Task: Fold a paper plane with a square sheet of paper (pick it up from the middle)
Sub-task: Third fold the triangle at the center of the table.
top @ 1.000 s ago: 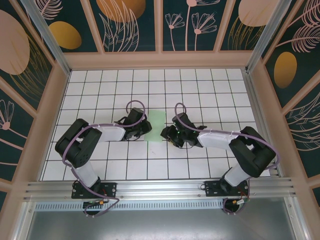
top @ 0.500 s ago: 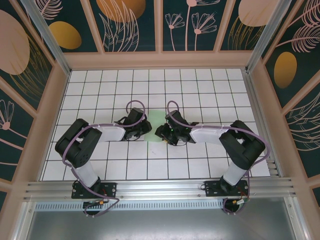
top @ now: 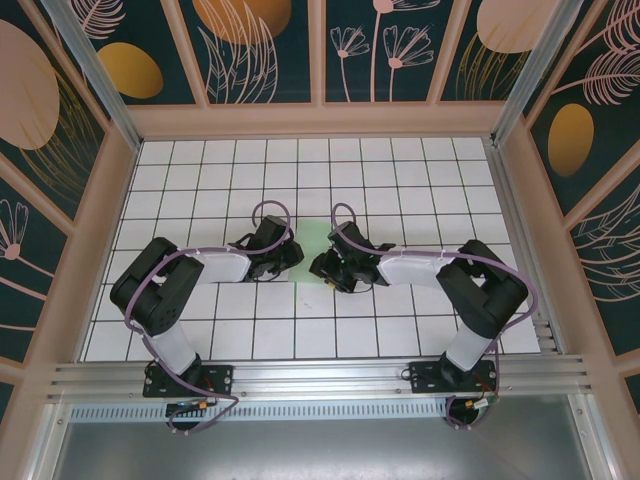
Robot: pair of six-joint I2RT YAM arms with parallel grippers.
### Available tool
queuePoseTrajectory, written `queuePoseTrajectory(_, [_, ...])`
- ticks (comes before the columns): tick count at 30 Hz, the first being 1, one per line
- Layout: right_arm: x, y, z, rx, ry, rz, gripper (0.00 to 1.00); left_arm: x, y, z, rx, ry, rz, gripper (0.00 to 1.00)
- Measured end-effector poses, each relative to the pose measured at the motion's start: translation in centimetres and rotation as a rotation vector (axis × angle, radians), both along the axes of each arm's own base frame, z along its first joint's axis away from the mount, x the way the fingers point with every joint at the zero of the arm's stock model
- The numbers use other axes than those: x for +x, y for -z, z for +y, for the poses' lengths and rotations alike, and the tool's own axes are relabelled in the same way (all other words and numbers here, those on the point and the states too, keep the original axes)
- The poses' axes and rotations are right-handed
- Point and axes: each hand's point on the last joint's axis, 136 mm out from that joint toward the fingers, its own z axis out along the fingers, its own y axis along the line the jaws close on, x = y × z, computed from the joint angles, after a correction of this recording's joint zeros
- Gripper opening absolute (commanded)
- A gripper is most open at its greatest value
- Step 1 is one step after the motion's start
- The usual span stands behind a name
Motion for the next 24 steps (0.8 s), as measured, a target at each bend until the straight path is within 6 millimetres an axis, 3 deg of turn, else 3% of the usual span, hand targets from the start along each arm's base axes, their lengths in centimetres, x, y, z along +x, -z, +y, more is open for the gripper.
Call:
queuePoseTrajectory(8, [0.1, -0.1, 0.2, 0.01, -0.001, -0.003, 0.19, -0.2, -0.2, -0.1, -0.009, 0.009, 0.003, 0.22])
queuePoseTrajectory(14, [0.2, 0.1, -0.3, -0.009, 0.01, -0.015, 0.0, -1.4, -1.5, -0.3, -0.03, 0.049, 0.006, 0.29])
queuePoseTrajectory(24, [-0.8, -1.1, -2.1, -0.027, -0.073, -0.061, 0.0, 0.1, -5.3, -3.2, -0.122, 0.16, -0.088, 0.32])
